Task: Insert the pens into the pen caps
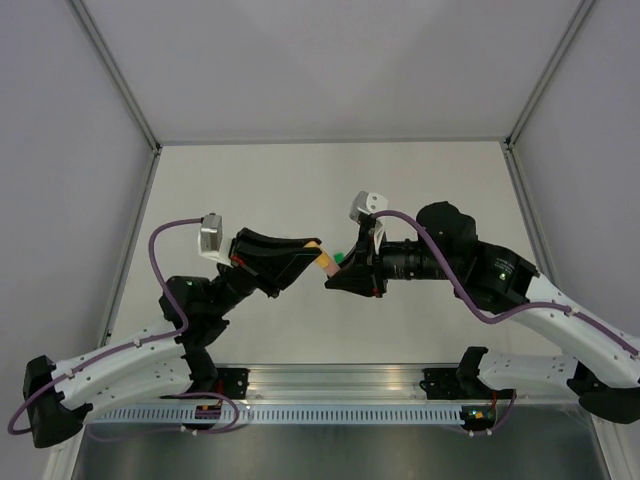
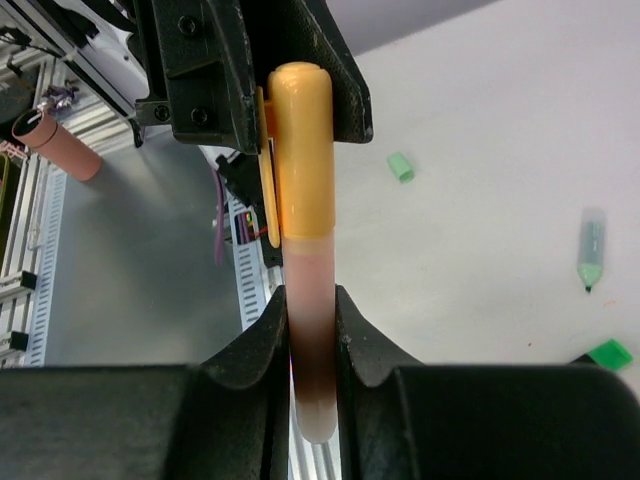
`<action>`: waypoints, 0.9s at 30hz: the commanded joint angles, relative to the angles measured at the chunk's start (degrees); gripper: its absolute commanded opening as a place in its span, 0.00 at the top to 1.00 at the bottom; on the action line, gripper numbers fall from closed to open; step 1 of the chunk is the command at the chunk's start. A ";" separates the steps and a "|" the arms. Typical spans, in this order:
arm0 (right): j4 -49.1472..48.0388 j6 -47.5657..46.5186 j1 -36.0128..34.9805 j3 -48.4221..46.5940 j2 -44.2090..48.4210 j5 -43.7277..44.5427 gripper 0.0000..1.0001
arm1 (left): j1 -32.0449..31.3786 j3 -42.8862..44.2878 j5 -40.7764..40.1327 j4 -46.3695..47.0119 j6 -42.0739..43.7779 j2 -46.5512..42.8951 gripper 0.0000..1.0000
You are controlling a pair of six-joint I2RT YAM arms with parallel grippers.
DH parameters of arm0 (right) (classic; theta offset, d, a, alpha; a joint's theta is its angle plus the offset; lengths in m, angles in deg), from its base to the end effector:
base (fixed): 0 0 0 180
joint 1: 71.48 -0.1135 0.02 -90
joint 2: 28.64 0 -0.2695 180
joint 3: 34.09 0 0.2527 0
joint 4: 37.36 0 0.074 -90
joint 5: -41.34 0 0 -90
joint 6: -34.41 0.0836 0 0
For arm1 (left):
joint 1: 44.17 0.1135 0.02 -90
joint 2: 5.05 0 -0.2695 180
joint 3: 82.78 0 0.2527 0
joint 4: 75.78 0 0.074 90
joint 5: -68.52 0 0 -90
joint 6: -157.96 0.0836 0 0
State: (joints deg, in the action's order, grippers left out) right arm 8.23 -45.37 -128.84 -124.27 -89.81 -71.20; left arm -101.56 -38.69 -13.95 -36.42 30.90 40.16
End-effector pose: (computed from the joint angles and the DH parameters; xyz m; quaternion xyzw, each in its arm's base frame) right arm 0.1111 0.2328 0.4290 -0.4215 0.6739 0.4562 0.4001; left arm 0.1018 -0.1794 0.3969 0.1350 0.4183 -0.6785 0.5887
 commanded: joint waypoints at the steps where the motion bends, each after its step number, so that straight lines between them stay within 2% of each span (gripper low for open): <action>1: -29.04 1.47 2.61 0.41 2.54 7.70 1.00 | -2.91 3.30 11.37 -32.77 4.10 0.23 0.98; 3: -28.17 1.47 2.61 4.36 3.94 4.72 1.00 | -2.82 8.74 7.95 -36.30 4.97 -1.09 0.97; 4: -27.82 1.56 2.61 6.90 4.56 3.83 1.00 | -2.82 10.68 7.24 -39.53 5.41 -1.18 0.93; 5: -26.25 1.99 2.61 8.14 5.87 2.43 1.00 | -2.82 14.18 5.67 -41.05 6.11 -1.26 0.79; 7: -25.71 2.35 2.61 12.60 7.98 2.42 1.00 | -2.82 17.27 4.78 -43.68 6.82 -1.18 0.65; 8: -24.83 2.26 2.52 14.03 8.95 3.29 1.00 | -2.82 20.07 3.82 -46.22 7.26 -1.18 0.48; 9: -22.82 2.18 2.52 15.26 10.53 5.12 1.00 | -2.82 21.14 3.29 -47.29 8.22 -1.18 0.42; 11: -21.93 2.52 2.69 19.39 11.59 6.28 1.00 | -2.82 24.13 0.23 -51.14 9.63 -1.26 0.37; 14: -20.70 3.67 2.61 24.49 12.83 9.53 1.00 | -2.82 25.55 -5.30 -54.49 12.00 -1.79 0.21; 15: -20.17 3.76 2.69 25.55 13.09 10.93 1.00 | -2.82 25.64 -6.90 -56.68 13.05 -1.88 0.08; 16: -19.99 4.02 2.87 27.82 13.00 14.34 1.00 | -2.82 25.46 -7.96 -57.23 13.59 -2.06 0.01; 20: -20.51 6.91 4.62 31.96 10.29 22.62 1.00 | -2.73 20.99 -20.06 -59.34 13.77 -2.23 0.00; 24: -22.27 10.69 7.78 35.40 1.79 31.85 1.00 | -2.38 14.05 -28.69 -57.15 13.25 -1.53 0.00; 27: -24.55 12.19 12.53 36.63 -4.72 29.59 1.00 | -1.07 9.21 -33.89 -55.83 11.58 -0.21 0.00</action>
State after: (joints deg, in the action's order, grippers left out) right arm -12.54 -36.67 -119.88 -88.60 -89.83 -45.83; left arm -103.77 -25.60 -37.82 -91.63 42.34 38.54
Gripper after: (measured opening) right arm 0.222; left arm 0.993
